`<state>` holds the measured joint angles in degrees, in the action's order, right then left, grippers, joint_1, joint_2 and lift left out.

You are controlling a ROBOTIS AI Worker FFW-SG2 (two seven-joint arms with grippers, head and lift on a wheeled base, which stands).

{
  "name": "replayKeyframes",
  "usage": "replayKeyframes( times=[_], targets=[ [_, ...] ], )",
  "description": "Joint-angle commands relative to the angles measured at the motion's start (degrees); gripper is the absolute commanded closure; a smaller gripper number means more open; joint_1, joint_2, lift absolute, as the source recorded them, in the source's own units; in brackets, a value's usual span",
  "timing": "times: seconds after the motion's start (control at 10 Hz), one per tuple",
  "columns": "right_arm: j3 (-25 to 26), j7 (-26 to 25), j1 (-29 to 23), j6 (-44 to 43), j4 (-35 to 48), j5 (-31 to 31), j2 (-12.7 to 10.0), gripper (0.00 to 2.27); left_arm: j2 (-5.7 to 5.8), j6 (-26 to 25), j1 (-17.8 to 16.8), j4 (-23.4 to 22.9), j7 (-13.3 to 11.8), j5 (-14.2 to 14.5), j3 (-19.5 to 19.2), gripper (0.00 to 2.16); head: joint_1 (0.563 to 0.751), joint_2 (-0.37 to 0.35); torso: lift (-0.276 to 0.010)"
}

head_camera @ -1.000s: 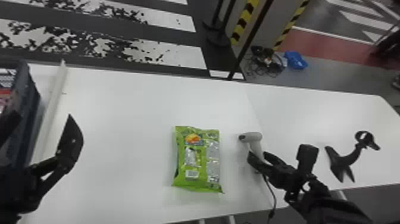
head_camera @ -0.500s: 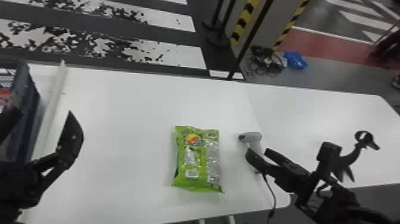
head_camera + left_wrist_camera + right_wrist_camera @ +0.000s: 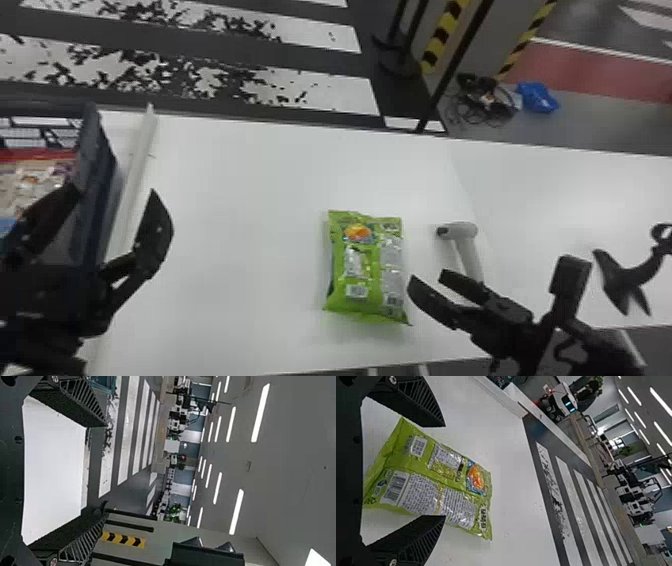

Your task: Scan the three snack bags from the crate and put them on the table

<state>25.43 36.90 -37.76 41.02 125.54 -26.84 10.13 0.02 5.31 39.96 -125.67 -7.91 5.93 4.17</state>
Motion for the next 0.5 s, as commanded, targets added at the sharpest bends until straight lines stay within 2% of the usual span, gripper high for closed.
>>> replayKeyframes(
  times=[0.0, 0.2, 0.4],
  targets=[
    [-3.90, 0.02, -0.12, -0.63, -0.04, 3.28, 0.16, 0.06, 0.07, 0.35, 0.65, -0.02, -0.09, 0.13, -0.75, 0.07, 0.695, -0.209, -0.094],
    [-10.23, -0.86, 0.50, -4.15, -1.53, 8.29, 0.33, 0.05, 0.07, 0.53, 1.18, -0.02, -0.18, 0.31, -1.27, 0.06, 0.695, -0.147, -0.094],
    [-12.78, -2.27, 3.48, -4.15, -5.57, 9.78, 0.51, 0.05, 0.07, 1.05, 2.06, -0.54, -0.44, 0.31, -1.62, 0.06, 0.695, -0.094, -0.094]
  ],
)
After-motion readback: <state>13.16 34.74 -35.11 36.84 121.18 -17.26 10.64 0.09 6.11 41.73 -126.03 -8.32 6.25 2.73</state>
